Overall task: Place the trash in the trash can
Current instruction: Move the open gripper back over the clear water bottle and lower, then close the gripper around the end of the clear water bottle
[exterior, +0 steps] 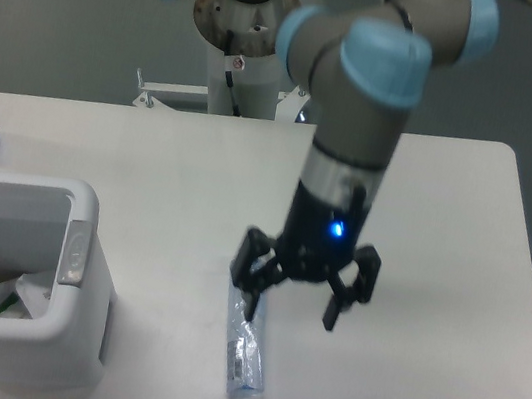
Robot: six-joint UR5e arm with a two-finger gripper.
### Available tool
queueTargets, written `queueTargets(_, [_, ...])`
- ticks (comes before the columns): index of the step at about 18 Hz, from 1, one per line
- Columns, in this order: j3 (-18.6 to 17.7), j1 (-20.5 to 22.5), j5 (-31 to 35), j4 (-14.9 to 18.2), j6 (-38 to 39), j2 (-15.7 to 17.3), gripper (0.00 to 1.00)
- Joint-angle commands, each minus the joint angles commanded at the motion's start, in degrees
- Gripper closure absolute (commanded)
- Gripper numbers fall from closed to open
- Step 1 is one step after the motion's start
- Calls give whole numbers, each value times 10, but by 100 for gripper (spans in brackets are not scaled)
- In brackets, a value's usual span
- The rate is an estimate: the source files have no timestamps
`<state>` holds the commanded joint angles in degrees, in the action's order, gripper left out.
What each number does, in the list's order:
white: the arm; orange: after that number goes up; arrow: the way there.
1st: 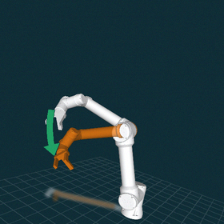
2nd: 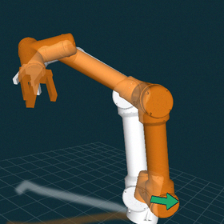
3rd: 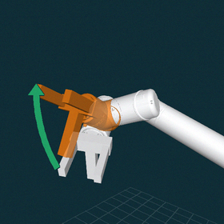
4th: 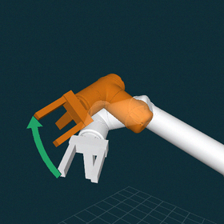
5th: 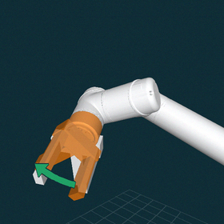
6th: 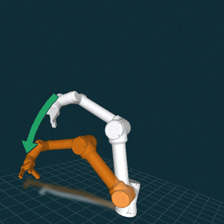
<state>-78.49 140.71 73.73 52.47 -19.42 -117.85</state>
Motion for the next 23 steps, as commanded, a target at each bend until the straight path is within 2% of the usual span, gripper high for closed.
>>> queueTargets(2, [4,-1,1,-1,-4,-27,0])
queueTargets(6, [4,-17,3,-3,-4,-60,0])
queueTargets(11, [-3,-33,17,-2,-5,-84,0])
queueTargets(14, [1,-55,55,-3,-4,-99,0])
queueTargets(23, [-4,-77,109,-2,-2,-126,0])
